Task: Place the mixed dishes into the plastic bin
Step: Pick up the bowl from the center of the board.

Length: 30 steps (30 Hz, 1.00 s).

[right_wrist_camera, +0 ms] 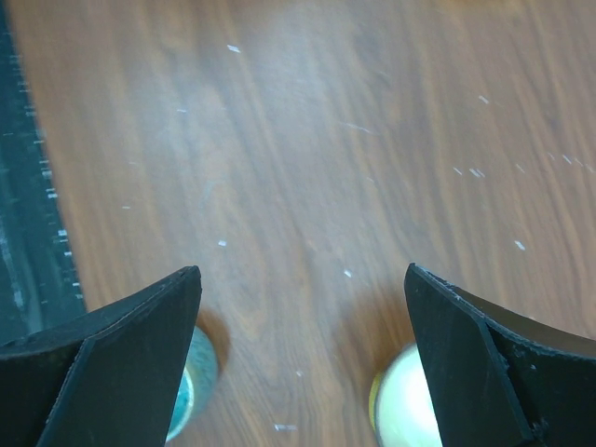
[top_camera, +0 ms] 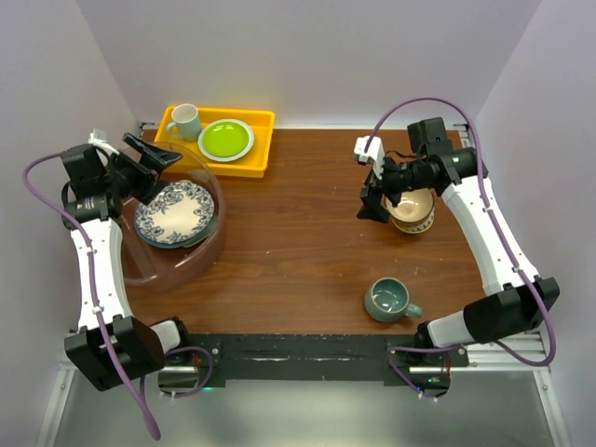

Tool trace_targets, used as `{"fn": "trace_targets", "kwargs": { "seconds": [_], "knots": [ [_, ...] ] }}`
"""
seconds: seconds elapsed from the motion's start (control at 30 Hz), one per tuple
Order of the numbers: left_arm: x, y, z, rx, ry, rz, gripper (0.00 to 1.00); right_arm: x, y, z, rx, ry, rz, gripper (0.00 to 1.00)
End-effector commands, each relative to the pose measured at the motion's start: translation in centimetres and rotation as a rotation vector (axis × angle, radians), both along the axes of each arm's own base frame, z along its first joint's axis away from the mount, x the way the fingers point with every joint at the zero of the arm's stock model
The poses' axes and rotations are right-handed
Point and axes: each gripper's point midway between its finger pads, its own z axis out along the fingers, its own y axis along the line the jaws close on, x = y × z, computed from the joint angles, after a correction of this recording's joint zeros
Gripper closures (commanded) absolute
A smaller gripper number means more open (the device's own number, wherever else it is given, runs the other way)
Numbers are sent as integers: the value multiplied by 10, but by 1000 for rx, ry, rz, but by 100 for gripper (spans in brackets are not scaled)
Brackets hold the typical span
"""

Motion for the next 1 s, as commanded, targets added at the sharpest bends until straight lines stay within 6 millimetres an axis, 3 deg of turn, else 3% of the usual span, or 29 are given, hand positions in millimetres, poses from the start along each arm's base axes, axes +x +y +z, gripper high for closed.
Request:
{"fn": "trace_targets", "kwargs": {
  "seconds": [0.0, 0.3, 0.7, 0.97],
  "knots": [
    [-1, -23, 35, 59, -231, -187, 0, 27, -19, 9, -33, -29, -136, 5],
    [-3, -36, 33, 42, -304, -276, 0, 53, -56, -21, -122, 24, -379, 5],
    [0, -95, 30, 48, -331, -410, 2, 78, -108, -66, -317, -36, -609, 9],
    [-2, -117, 18, 34, -310, -443, 4, 69, -105, -99, -338, 33, -577, 22]
  ]
}}
